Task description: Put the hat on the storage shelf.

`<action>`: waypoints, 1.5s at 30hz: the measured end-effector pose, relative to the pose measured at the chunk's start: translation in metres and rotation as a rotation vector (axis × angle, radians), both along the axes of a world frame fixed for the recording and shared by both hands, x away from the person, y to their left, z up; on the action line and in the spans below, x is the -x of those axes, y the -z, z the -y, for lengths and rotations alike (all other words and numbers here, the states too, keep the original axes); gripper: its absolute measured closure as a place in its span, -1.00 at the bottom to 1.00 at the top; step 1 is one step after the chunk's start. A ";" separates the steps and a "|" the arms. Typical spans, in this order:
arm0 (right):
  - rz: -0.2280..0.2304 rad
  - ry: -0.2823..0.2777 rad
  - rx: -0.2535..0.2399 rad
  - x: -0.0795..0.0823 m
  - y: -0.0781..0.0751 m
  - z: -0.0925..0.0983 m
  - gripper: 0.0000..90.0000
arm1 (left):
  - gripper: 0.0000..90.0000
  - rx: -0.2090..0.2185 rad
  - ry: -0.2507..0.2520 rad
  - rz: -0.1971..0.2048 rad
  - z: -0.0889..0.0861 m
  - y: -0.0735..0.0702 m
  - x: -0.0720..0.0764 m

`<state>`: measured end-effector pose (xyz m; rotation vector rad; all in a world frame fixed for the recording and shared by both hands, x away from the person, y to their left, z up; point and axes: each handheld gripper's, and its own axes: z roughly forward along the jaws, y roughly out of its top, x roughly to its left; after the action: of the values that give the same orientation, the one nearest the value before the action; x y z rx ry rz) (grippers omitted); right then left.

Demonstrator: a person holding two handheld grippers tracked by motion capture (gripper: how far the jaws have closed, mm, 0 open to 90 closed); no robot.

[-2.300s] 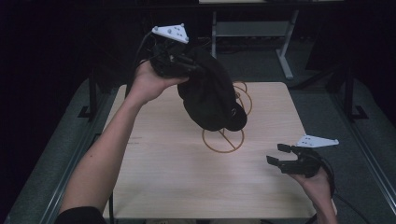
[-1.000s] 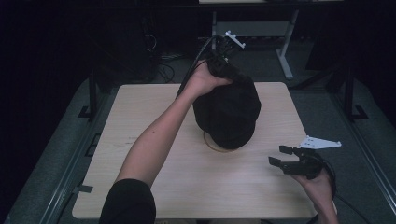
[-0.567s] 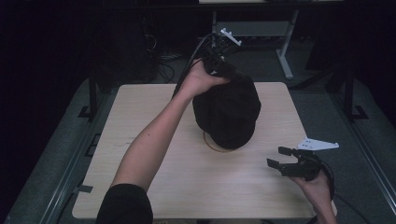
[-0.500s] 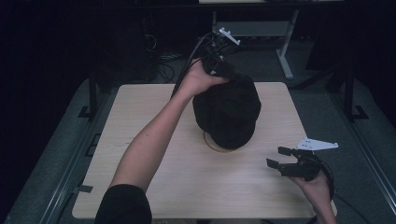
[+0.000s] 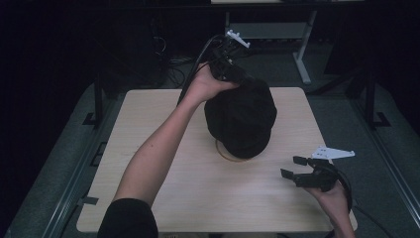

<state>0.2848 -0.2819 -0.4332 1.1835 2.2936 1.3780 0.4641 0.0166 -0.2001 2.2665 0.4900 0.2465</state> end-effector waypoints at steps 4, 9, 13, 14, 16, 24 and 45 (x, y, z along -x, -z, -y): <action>0.005 -0.002 -0.004 -0.001 0.000 -0.001 -0.52 | 0.06 -0.007 0.003 0.010 -0.003 0.000 0.002; -0.004 -0.004 0.003 -0.002 0.001 -0.005 -0.53 | 0.05 -0.019 0.017 0.008 -0.004 0.000 0.005; -0.004 -0.003 0.002 -0.003 0.001 -0.003 -0.53 | 0.05 -0.026 0.025 0.016 -0.009 -0.002 0.010; -0.001 -0.002 0.000 -0.003 0.001 -0.002 -0.53 | 0.05 -0.021 0.020 0.013 -0.010 -0.001 0.012; -0.003 0.001 -0.007 -0.003 0.001 -0.002 -0.53 | 0.05 -0.018 0.020 0.009 -0.012 -0.001 0.013; -0.001 0.015 -0.014 -0.003 0.000 0.000 -0.55 | 0.03 0.023 0.014 0.014 -0.035 0.000 0.027; -0.008 0.031 0.004 0.000 0.003 0.000 -0.58 | -0.08 0.101 -0.042 0.025 -0.109 0.015 0.064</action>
<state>0.2847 -0.2817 -0.4361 1.2207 2.2725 1.3601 0.4000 0.1254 -0.2153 2.1536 0.5261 0.2656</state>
